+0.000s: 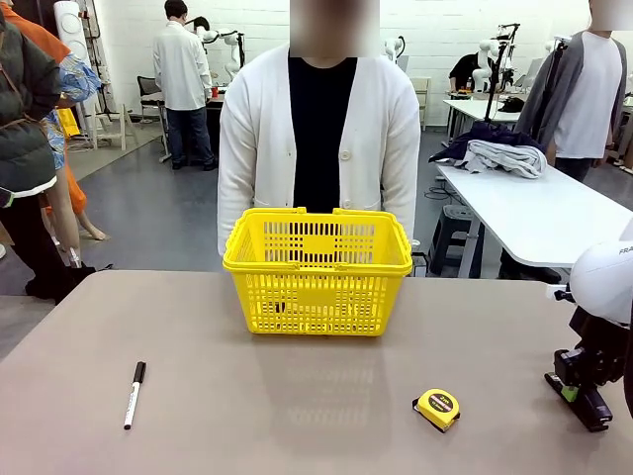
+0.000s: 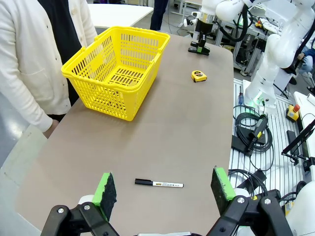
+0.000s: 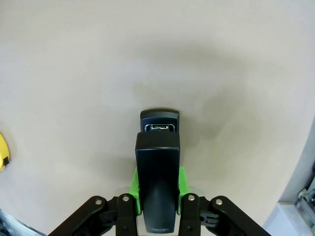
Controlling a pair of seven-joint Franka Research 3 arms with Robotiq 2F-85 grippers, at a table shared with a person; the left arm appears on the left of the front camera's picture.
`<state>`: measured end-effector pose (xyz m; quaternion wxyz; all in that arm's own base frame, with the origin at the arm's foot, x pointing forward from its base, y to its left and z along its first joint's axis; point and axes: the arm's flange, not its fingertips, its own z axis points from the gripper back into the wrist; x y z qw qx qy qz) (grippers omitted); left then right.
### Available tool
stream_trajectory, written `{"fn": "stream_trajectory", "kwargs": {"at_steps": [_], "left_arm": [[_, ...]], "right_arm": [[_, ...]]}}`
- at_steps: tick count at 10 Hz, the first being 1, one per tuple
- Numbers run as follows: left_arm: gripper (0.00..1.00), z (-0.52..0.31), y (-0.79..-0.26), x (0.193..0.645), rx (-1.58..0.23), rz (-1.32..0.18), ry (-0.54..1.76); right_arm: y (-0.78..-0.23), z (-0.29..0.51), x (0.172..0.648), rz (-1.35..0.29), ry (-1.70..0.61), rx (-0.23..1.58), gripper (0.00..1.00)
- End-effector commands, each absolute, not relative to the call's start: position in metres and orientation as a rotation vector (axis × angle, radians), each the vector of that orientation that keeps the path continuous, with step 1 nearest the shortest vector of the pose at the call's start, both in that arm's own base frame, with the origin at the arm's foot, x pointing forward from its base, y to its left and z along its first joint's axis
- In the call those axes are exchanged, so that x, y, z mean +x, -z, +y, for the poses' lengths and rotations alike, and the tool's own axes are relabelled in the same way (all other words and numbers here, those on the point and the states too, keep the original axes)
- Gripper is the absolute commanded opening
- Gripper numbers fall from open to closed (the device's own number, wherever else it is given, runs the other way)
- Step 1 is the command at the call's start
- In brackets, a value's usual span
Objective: Place the items the person wants into the basket.
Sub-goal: Pick up the item the person points to and place it in the Market Basket.
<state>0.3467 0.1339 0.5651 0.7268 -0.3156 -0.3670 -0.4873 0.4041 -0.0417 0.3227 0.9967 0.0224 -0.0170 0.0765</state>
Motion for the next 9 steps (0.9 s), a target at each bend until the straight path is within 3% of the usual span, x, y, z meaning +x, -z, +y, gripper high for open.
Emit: {"fn": "stream_trajectory", "kwargs": {"at_steps": [1, 2, 3, 6, 9], "left_arm": [[1.00, 0.135, -0.565, 0.348, -0.701, -0.839, 1.089], [1.00, 0.135, -0.565, 0.348, -0.701, -0.839, 1.089], [1.00, 0.135, -0.565, 0.348, -0.701, -0.839, 1.089], [1.00, 0.135, -0.565, 0.348, -0.701, -0.839, 1.089], [1.00, 0.135, -0.565, 0.348, -0.701, -0.839, 1.089]], "right_arm": [[-0.338, -0.044, 0.383, -0.054, -0.142, 0.037, 0.00], [-0.365, -0.041, 0.381, -0.070, -0.132, 0.035, 0.00], [-0.407, -0.037, 0.376, -0.100, -0.150, 0.078, 0.15], [-0.564, -0.030, 0.360, -0.213, -0.174, 0.098, 0.15], [-0.642, -0.026, 0.355, -0.250, -0.177, 0.091, 0.15]]}}
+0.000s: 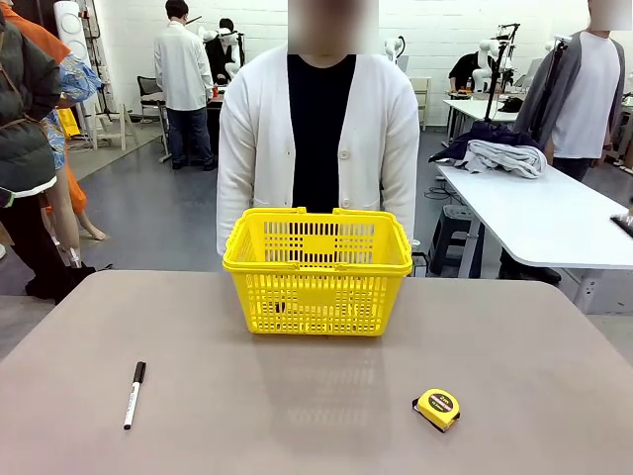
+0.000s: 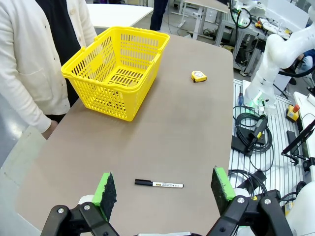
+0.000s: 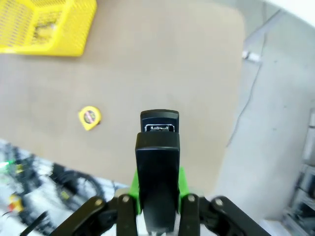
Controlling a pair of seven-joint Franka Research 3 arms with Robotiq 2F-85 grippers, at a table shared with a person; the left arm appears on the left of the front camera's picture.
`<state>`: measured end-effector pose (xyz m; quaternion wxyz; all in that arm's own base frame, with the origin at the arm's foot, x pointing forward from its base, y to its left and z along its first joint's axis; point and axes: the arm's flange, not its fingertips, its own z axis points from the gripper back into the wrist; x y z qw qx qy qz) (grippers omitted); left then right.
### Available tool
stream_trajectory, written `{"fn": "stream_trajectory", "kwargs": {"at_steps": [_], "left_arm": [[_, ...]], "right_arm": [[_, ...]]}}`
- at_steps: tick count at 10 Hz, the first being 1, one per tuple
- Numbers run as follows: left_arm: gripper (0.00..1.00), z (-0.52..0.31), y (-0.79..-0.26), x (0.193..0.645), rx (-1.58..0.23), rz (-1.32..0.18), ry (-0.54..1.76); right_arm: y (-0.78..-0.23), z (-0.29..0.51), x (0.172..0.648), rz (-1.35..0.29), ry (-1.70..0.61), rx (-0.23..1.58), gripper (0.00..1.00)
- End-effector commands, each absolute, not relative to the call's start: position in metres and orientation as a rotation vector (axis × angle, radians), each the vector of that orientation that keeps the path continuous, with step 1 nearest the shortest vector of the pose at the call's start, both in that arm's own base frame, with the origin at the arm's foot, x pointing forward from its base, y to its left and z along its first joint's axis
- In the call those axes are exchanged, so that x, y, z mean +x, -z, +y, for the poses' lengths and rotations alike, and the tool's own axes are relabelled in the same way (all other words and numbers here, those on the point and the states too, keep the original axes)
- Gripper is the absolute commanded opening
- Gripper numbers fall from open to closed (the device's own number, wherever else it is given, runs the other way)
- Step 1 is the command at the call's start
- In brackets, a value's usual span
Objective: Place the items the person wants into the basket.
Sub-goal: Pick up the item the person points to and place it in the Market Basket.
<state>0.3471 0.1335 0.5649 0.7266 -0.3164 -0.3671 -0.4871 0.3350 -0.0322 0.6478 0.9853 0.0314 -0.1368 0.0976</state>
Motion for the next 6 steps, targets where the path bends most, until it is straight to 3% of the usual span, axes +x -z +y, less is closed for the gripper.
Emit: {"fn": "stream_trajectory", "kwargs": {"at_steps": [1, 6], "left_arm": [[1.00, 0.1352, -0.5645, 0.3480, -0.701, -0.839, 1.089], [1.00, 0.1352, -0.5645, 0.3480, -0.701, -0.839, 1.089]], "right_arm": [[-0.6492, -0.0271, 0.3546, -0.267, -0.175, 0.099, 0.15], [-0.6419, -0.0289, 0.3607, -0.250, -0.178, 0.102, 0.15]]}}
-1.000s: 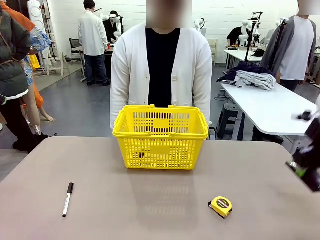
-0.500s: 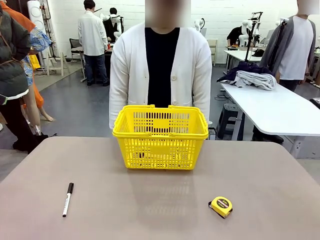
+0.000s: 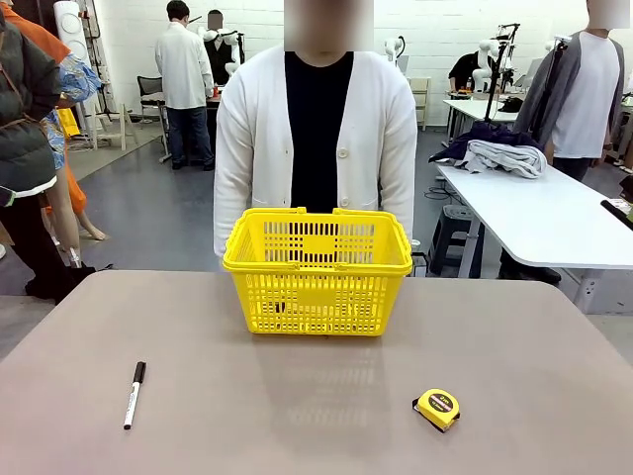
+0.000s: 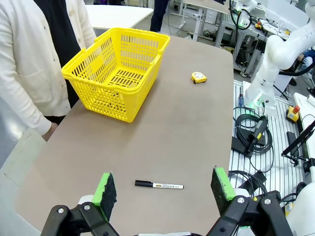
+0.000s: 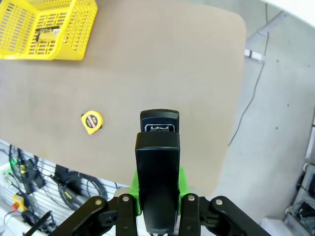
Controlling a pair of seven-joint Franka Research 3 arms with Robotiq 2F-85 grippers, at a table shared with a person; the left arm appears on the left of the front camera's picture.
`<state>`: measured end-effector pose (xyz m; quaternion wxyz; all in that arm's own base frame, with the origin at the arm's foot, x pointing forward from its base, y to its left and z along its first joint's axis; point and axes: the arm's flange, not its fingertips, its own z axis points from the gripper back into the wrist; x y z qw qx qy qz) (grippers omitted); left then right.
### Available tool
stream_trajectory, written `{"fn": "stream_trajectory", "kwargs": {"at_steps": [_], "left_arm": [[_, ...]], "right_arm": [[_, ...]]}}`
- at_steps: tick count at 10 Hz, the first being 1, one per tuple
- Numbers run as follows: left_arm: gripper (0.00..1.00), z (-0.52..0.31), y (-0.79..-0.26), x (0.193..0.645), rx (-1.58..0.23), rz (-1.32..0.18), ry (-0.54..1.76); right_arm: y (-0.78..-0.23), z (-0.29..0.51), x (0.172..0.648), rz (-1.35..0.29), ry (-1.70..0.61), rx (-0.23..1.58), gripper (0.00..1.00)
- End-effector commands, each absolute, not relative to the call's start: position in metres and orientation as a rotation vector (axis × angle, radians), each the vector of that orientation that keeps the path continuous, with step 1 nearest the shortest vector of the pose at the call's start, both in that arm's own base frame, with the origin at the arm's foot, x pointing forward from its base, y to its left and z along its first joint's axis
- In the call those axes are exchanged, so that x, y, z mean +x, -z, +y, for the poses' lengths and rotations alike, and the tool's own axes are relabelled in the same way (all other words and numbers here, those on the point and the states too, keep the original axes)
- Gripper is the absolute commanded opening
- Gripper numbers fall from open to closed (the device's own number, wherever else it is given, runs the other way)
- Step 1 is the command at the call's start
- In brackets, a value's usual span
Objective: Place the items the person wants into the basket.
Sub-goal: Pick up the item the person points to and place it in the Market Basket.
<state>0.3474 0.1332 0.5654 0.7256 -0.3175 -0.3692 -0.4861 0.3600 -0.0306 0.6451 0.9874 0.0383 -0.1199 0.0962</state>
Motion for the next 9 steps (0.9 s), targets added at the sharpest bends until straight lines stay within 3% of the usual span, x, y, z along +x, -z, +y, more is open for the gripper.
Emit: {"fn": "stream_trajectory", "kwargs": {"at_steps": [1, 8, 9], "left_arm": [[1.00, 0.1352, -0.5645, 0.3480, -0.701, -0.839, 1.089], [1.00, 0.1352, -0.5645, 0.3480, -0.701, -0.839, 1.089], [1.00, 0.1352, -0.5645, 0.3480, -0.701, -0.839, 1.089]], "right_arm": [[-0.6398, -0.0279, 0.3633, -0.250, -0.180, 0.095, 0.15], [-0.6451, -0.0306, 0.3600, -0.241, -0.193, 0.077, 0.15], [-0.6441, -0.0306, 0.3604, -0.239, -0.194, 0.077, 0.31]]}}
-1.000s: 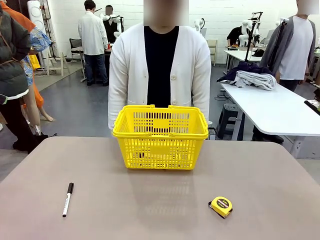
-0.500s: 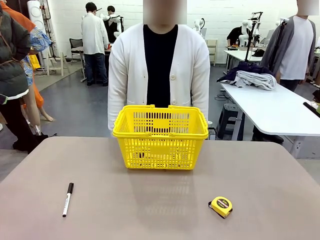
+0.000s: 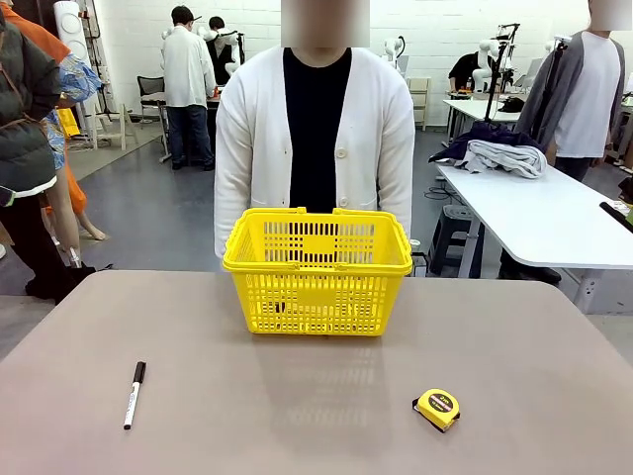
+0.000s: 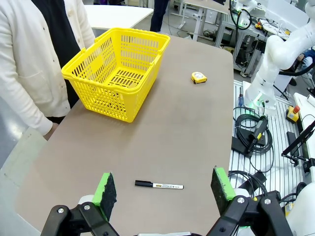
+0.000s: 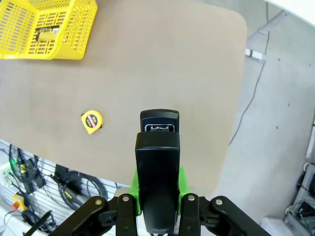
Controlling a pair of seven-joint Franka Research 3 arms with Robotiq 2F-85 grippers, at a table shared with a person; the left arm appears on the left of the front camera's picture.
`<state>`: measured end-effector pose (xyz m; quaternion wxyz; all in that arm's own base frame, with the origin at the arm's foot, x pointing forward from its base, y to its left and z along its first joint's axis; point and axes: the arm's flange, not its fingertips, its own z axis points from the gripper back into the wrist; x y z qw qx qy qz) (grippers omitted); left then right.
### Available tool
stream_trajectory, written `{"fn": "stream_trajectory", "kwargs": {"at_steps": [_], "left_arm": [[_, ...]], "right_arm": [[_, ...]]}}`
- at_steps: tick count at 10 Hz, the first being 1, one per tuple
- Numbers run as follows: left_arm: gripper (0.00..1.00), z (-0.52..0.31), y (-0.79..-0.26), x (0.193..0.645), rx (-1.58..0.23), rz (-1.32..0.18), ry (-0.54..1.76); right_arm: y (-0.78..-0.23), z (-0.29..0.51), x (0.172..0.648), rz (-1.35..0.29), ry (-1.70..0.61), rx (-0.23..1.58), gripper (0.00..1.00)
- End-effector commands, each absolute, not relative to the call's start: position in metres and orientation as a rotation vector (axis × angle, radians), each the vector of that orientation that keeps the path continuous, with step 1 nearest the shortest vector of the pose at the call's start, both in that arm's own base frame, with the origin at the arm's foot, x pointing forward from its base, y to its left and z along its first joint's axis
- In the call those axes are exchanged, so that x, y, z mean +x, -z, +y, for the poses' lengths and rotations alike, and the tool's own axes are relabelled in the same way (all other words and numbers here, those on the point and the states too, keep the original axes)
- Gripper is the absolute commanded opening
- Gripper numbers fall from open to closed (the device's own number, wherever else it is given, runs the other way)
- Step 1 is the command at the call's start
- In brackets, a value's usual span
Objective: Place the items the person wants into the basket.
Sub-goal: Pick up the item the person points to and place it in the Market Basket.
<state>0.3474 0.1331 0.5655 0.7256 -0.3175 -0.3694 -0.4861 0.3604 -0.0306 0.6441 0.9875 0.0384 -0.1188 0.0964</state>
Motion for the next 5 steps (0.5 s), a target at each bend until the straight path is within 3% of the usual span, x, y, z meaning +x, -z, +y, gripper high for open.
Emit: {"fn": "stream_trajectory", "kwargs": {"at_steps": [1, 5], "left_arm": [[1.00, 0.135, -0.565, 0.348, -0.701, -0.839, 1.089], [1.00, 0.135, -0.565, 0.348, -0.701, -0.839, 1.089]], "right_arm": [[-0.662, 0.001, 0.389, -0.282, -0.395, 0.023, 0.31], [-0.692, 0.146, 0.491, -0.226, -0.758, -0.094, 0.31]]}}
